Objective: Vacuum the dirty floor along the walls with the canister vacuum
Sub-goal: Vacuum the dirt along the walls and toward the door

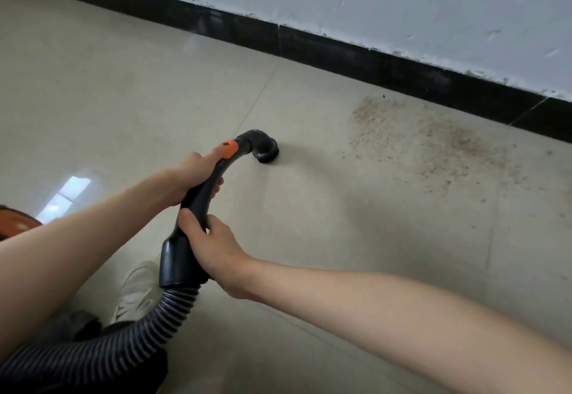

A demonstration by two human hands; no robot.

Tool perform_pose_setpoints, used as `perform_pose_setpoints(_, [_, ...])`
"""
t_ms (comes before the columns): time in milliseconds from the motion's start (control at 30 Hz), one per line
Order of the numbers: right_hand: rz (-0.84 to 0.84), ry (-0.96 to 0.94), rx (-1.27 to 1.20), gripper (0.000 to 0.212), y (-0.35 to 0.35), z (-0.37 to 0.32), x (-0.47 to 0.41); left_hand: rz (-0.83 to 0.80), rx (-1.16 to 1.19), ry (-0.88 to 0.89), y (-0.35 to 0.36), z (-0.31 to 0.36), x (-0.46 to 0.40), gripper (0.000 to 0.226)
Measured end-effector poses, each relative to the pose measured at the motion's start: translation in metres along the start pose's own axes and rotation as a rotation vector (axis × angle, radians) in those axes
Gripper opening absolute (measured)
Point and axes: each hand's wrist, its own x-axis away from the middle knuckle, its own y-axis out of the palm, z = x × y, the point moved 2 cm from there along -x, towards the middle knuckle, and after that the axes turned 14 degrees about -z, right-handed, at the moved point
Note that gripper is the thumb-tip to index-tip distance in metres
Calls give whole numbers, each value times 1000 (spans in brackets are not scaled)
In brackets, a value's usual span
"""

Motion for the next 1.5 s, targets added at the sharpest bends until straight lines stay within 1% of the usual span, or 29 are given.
perform_pose_setpoints(133, [-70,21,-45,27,10,19,13,-22,-42,-11,12,-16,20,61])
perform_pose_setpoints(233, [-99,54,-89,20,8,33,16,-82,-114,9,29,-22,21,62])
perform_pose_setpoints(333, [-136,89,-162,17,0,45,21,-141,-210,43,47,-30,19,57])
perform_pose_setpoints(567, [-63,99,-201,27,-14,42,30,-189,-287,134,66,-21,10,51])
perform_pose_setpoints(700, [18,87,-174,38,-33,36,25,-162,-400,204,77,-5,-2,50])
perform_pose_setpoints(767, [31,98,-159,44,-41,29,20,-151,-416,223,76,2,-10,52])
perform_pose_setpoints(833, [-14,144,-142,45,-48,23,18,-175,-384,220,72,3,-12,52])
perform_pose_setpoints(900, [-84,247,-92,39,-59,22,24,-218,-340,208,69,-3,-8,52])
perform_pose_setpoints(933, [-81,305,-69,39,-67,23,29,-236,-324,203,67,-8,-4,52])
perform_pose_setpoints(967, [-33,344,-57,38,-78,23,34,-251,-316,203,66,-14,0,53])
perform_pose_setpoints(1000, [59,359,-61,37,-90,23,39,-264,-321,208,65,-21,3,53])
perform_pose_setpoints(1067, [307,318,-104,39,-118,22,46,-290,-368,228,69,-32,12,51])
perform_pose_setpoints(1100, [410,291,-131,41,-130,22,48,-305,-407,240,73,-37,16,50])
perform_pose_setpoints(1133, [476,277,-160,42,-138,23,49,-325,-448,251,80,-42,20,51])
perform_pose_setpoints(1233, [526,281,-263,44,-141,29,52,-403,-562,276,102,-52,28,52])
perform_pose_setpoints(1333, [551,224,-403,33,-134,35,54,-431,-617,298,108,-57,28,49])
perform_pose_setpoints(1400, [560,177,-476,29,-132,33,51,-401,-624,297,106,-59,24,49])
perform_pose_setpoints(1500, [574,118,-557,27,-133,24,44,-305,-649,310,105,-59,16,45])
